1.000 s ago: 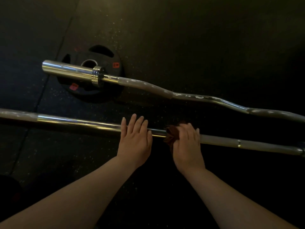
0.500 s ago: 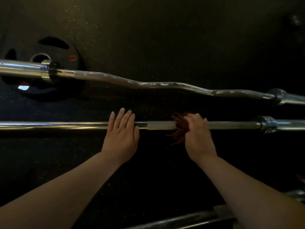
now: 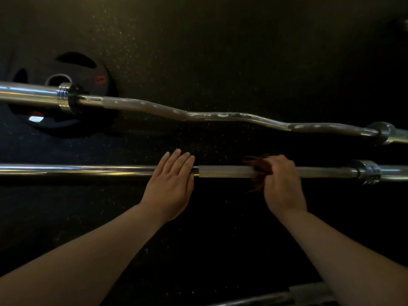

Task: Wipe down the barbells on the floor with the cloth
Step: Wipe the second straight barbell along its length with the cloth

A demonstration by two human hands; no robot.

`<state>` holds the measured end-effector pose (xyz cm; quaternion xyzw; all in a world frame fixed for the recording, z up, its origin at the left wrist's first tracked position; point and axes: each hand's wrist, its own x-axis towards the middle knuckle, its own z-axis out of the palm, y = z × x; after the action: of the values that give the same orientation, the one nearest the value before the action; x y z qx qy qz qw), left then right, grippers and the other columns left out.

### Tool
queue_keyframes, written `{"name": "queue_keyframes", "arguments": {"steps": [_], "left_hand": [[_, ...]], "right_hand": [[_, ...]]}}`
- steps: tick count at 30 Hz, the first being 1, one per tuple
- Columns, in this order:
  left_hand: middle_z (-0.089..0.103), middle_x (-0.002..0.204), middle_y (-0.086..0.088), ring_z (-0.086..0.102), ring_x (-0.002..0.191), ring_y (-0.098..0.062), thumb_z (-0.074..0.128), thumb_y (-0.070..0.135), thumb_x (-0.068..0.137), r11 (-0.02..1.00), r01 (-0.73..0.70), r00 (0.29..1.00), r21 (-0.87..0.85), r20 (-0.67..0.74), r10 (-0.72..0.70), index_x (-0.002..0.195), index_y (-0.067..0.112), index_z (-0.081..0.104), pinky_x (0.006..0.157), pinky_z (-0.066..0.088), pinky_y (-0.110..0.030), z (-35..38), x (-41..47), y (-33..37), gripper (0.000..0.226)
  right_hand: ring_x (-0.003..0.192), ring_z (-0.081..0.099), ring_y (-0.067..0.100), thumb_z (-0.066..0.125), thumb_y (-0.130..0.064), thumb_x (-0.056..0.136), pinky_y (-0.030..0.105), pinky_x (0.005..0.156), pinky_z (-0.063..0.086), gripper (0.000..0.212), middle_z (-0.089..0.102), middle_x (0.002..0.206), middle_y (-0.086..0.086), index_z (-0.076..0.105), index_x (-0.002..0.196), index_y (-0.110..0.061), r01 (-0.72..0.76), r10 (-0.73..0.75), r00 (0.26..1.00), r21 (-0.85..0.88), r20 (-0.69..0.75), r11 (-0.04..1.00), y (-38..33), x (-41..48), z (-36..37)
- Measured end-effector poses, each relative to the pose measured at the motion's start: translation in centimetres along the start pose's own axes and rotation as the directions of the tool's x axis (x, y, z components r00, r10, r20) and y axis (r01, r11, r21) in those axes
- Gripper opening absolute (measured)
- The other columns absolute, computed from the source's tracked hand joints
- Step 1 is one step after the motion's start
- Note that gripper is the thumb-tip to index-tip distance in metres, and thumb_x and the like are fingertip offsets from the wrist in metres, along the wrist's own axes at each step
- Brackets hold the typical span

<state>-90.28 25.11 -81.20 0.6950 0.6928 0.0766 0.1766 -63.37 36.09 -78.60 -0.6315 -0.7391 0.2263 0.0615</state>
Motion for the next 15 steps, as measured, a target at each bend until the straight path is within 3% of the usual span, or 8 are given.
{"name": "queue_keyframes", "arguments": {"steps": [3, 4, 6, 8, 11, 13, 15], "left_hand": [[0.017, 0.167, -0.002, -0.003, 0.155, -0.015, 0.008, 0.043, 0.106, 1.000, 0.024, 0.999, -0.001, 0.037, -0.024, 0.159, 0.017, 0.018, 0.124, -0.011, -0.037, -0.5, -0.1, 0.1, 0.060], [0.014, 0.168, -0.001, -0.006, 0.154, -0.014, 0.008, 0.042, 0.106, 0.999, 0.043, 0.998, -0.002, 0.051, -0.043, 0.160, 0.018, 0.015, 0.124, -0.014, -0.037, -0.5, -0.2, 0.2, 0.059], [0.009, 0.169, -0.001, -0.012, 0.153, -0.013, 0.011, 0.040, 0.108, 0.997, 0.083, 0.994, -0.009, 0.071, -0.082, 0.160, 0.019, 0.009, 0.121, -0.019, -0.036, -0.4, -0.4, 0.5, 0.056], [0.002, 0.169, -0.001, -0.019, 0.150, -0.012, 0.009, 0.040, 0.107, 0.994, 0.113, 0.988, 0.014, 0.105, -0.114, 0.159, 0.019, 0.000, 0.118, -0.022, -0.036, -0.6, -0.6, 0.8, 0.057], [-0.012, 0.168, 0.000, -0.024, 0.150, -0.015, -0.003, 0.045, 0.098, 0.995, 0.089, 0.982, 0.050, 0.161, -0.096, 0.155, 0.020, -0.014, 0.121, -0.018, -0.038, -1.0, -1.1, 0.7, 0.063], [-0.016, 0.167, 0.003, -0.027, 0.150, -0.012, -0.007, 0.047, 0.097, 0.999, 0.048, 0.984, 0.024, 0.170, -0.052, 0.154, 0.023, -0.016, 0.122, -0.016, -0.036, -1.5, -1.8, -0.1, 0.063], [-0.017, 0.167, 0.005, -0.028, 0.149, -0.008, -0.005, 0.047, 0.098, 0.999, 0.030, 0.987, -0.010, 0.160, -0.028, 0.155, 0.025, -0.013, 0.123, -0.015, -0.035, -1.8, -2.5, -0.9, 0.062]], "right_hand": [[0.153, 0.017, 0.026, 0.037, -0.002, 0.101, 0.039, 0.127, 0.011, 0.043, 0.033, 0.158, 0.008, 0.048, 0.142, -0.008, -0.374, 0.399, 0.902, 0.159, -0.167, 0.914, -1.4, 0.0, 0.4], [0.155, 0.011, 0.023, 0.037, -0.001, 0.102, 0.037, 0.127, 0.008, 0.044, 0.026, 0.162, 0.006, 0.044, 0.145, -0.006, -0.419, 0.448, 0.876, 0.181, -0.178, 0.890, -2.8, -0.3, 1.1], [0.155, 0.010, 0.023, 0.039, 0.001, 0.101, 0.041, 0.128, 0.006, 0.047, 0.027, 0.163, 0.007, 0.044, 0.147, -0.006, -0.329, 0.350, 0.927, 0.157, -0.137, 0.931, -5.7, -1.5, 2.9], [0.154, 0.015, 0.023, 0.041, 0.001, 0.099, 0.043, 0.128, 0.006, 0.047, 0.034, 0.159, 0.006, 0.048, 0.145, -0.007, -0.078, 0.083, 0.996, 0.124, -0.033, 0.989, -8.1, -3.0, 4.5], [0.152, 0.021, 0.022, 0.040, -0.003, 0.099, 0.036, 0.127, -0.004, 0.050, 0.039, 0.156, 0.003, 0.048, 0.147, -0.012, 0.252, -0.255, 0.954, 0.038, 0.157, 0.967, -8.7, -2.9, 4.5], [0.137, 0.039, 0.024, 0.042, -0.005, 0.096, 0.040, 0.127, 0.013, 0.045, 0.049, 0.143, 0.004, 0.056, 0.138, -0.013, 0.254, -0.251, 0.955, 0.002, 0.160, 0.967, -7.4, -1.7, 3.2], [0.126, 0.043, 0.025, 0.043, -0.006, 0.096, 0.046, 0.118, 0.032, 0.038, 0.051, 0.136, 0.006, 0.061, 0.129, -0.013, 0.015, -0.016, 0.999, 0.022, 0.033, 1.000, -5.4, -0.8, 2.1]]}}
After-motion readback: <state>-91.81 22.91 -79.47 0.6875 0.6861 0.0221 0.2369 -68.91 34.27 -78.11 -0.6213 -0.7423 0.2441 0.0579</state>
